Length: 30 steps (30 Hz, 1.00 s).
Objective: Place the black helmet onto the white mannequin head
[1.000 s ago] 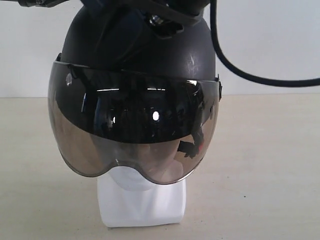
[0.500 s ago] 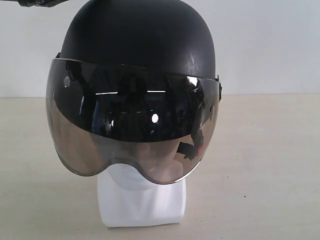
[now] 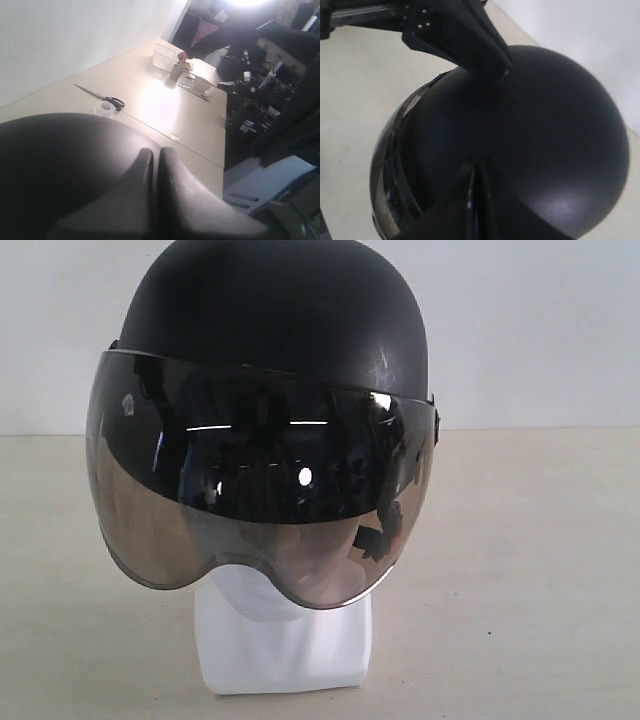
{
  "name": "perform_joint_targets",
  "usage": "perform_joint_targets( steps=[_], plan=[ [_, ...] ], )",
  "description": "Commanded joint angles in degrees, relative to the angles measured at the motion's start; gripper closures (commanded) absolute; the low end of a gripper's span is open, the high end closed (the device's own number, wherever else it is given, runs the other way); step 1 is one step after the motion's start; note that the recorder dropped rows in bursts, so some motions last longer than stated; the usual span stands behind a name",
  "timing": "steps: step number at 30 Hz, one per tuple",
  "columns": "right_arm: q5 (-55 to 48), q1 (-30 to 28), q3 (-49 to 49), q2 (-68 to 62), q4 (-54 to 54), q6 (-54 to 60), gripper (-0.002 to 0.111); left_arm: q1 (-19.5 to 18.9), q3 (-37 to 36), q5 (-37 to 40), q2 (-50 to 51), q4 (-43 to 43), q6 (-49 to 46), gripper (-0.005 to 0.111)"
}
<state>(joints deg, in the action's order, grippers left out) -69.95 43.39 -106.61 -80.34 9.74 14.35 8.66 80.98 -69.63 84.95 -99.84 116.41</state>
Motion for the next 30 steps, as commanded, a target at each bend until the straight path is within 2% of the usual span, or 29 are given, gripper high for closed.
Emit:
perform_joint_targets(
  steps=[1,11,30],
  plan=[
    [0.0,0.3,4.1,-0.5,2.7,1.1,0.109,2.8,0.3,-0.3,0.0,-0.1,-1.3,0.102],
    [0.0,1.9,10.0,-0.5,3.3,1.4,0.109,2.7,0.3,-0.3,2.5,-0.1,-1.0,0.102],
    [0.0,1.9,10.1,-6.1,7.7,4.4,0.109,2.7,0.3,-0.3,3.4,-0.1,-1.0,0.102]
  ],
)
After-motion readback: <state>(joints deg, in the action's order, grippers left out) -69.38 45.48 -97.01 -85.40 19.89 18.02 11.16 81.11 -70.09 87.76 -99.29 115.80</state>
